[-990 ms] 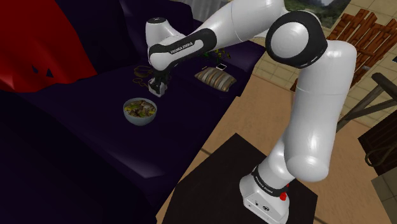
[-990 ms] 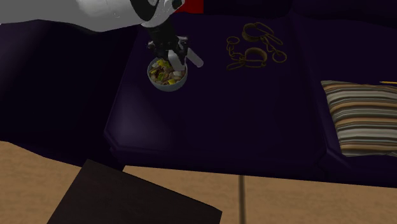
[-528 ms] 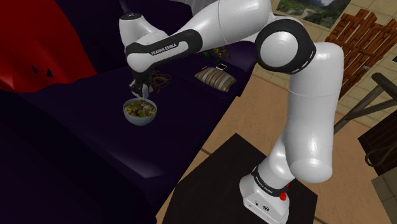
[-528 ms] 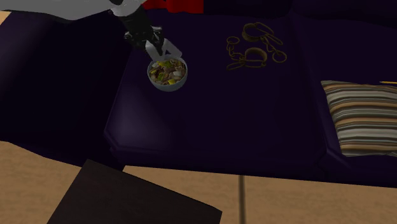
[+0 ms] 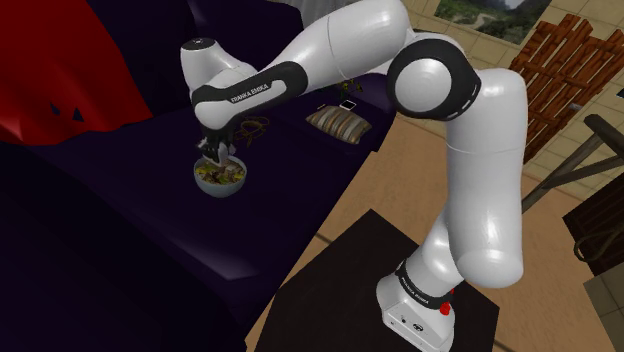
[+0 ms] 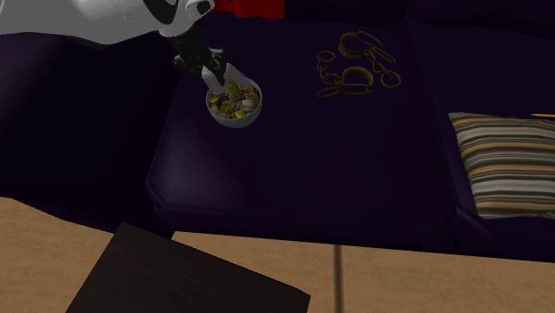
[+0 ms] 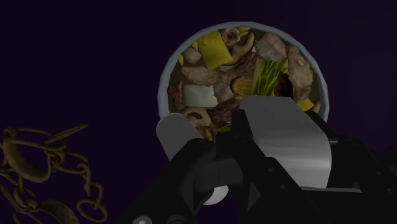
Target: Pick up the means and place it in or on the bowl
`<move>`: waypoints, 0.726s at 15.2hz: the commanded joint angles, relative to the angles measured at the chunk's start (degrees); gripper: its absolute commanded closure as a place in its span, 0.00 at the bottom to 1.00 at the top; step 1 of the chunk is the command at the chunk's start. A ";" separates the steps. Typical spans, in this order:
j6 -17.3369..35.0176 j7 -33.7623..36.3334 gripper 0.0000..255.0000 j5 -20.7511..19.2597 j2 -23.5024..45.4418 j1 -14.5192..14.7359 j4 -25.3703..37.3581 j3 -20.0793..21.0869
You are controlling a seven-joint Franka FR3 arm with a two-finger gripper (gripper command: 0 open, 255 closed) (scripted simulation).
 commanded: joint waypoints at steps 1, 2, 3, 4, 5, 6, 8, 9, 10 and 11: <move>1.09 0.31 1.00 -0.13 0.89 0.02 -0.18 -0.05; 1.63 0.45 1.00 -0.19 1.34 0.02 -0.29 -0.07; 2.16 0.59 1.00 -0.25 1.79 0.02 -0.38 -0.10; 2.69 0.73 1.00 -0.31 2.25 0.02 -0.46 -0.13; 3.22 0.87 1.00 -0.37 2.70 0.02 -0.55 -0.15; 3.73 1.00 1.00 -0.43 3.19 0.03 -0.58 -0.18; 4.16 1.12 1.00 -0.48 3.59 0.03 -0.62 -0.20; 4.16 1.12 1.00 -0.48 3.59 0.03 -0.61 -0.20; 4.15 1.12 1.00 -0.48 3.59 0.03 -0.61 -0.20; 4.15 1.12 1.00 -0.48 3.59 0.03 -0.61 -0.20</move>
